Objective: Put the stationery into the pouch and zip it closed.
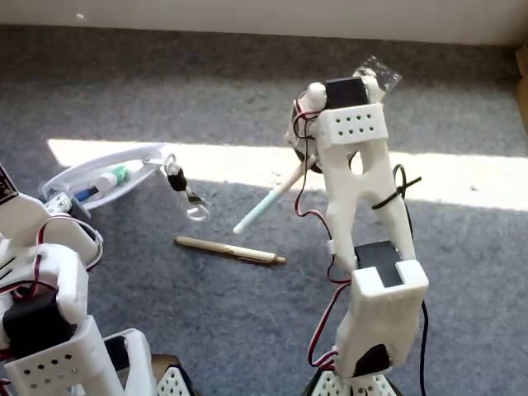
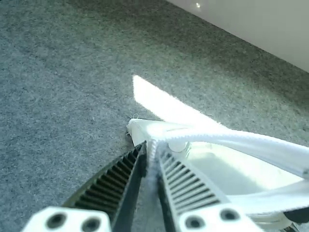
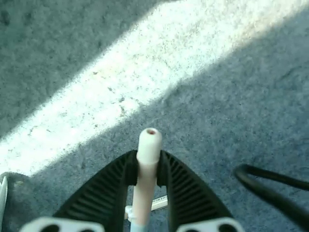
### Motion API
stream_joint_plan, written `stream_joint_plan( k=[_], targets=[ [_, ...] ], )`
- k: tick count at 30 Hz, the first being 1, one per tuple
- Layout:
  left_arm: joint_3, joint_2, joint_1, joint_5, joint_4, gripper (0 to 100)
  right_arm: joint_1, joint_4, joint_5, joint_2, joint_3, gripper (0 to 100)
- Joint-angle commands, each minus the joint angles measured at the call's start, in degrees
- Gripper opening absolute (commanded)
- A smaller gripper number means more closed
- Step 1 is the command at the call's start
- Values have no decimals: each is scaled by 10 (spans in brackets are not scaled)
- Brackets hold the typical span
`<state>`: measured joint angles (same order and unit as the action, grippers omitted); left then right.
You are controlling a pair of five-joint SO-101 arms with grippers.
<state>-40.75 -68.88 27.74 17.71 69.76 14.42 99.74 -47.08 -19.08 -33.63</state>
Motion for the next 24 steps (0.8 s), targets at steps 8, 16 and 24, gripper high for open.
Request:
stream_joint_plan(
  k=[8,16,24],
  targets=[
    [3,-8,-13,-8,-16,7,7,7,10,148,61,5],
    [3,-8,-13,-8,-16,7,8,-80,44,277,196,5],
    [3,-8,-13,-8,-16,7,36,-184,47,423,345,5]
  ],
)
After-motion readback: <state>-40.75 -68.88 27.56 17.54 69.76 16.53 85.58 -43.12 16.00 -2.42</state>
